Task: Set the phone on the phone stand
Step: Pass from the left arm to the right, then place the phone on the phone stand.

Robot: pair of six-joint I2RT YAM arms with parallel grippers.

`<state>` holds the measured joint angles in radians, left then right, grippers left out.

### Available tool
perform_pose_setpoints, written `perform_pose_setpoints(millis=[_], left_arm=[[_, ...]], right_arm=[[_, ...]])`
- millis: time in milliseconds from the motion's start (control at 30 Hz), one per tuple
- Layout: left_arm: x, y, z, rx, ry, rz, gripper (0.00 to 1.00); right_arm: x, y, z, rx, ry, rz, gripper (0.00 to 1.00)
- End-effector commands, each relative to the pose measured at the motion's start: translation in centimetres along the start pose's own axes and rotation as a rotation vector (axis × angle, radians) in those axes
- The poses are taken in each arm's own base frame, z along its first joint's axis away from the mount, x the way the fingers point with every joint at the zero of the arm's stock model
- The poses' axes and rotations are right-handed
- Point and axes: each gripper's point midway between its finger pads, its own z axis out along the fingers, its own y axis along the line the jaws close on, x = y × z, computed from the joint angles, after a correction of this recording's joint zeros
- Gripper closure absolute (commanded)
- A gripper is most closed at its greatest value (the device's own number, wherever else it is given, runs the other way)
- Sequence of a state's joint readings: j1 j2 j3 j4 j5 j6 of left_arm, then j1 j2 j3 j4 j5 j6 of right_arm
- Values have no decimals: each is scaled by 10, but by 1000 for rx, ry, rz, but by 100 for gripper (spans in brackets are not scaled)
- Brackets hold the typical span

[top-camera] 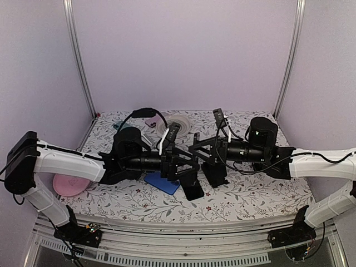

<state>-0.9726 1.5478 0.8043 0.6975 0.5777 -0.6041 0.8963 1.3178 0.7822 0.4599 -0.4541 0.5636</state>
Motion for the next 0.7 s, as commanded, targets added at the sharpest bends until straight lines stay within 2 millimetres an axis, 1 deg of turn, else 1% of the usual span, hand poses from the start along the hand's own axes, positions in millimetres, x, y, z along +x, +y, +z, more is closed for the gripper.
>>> perform_pose_setpoints(millis=[0,133,267,433,567,667], left_arm=[[-2,0,-7,-30,-27,30,3],[-1,3,-14,-67,-41,35,3],[-1,11,-22,-134,-54,44,3],[-8,16,-33,-208,-88,65,3],[-13,22,-40,-265,-111,75,3],[-18,27,-47,-318,-138,78,3]], right_arm=[[-22,-4,-11,97,-72,-62,65],[-24,-24,-18,226,-81,-85,65],[-20,-54,-31,407,-78,-112,65],[-15,-87,-50,618,-78,-159,66],[-5,-105,-56,739,-55,-194,66],[0,-113,-57,796,-46,-220,66]])
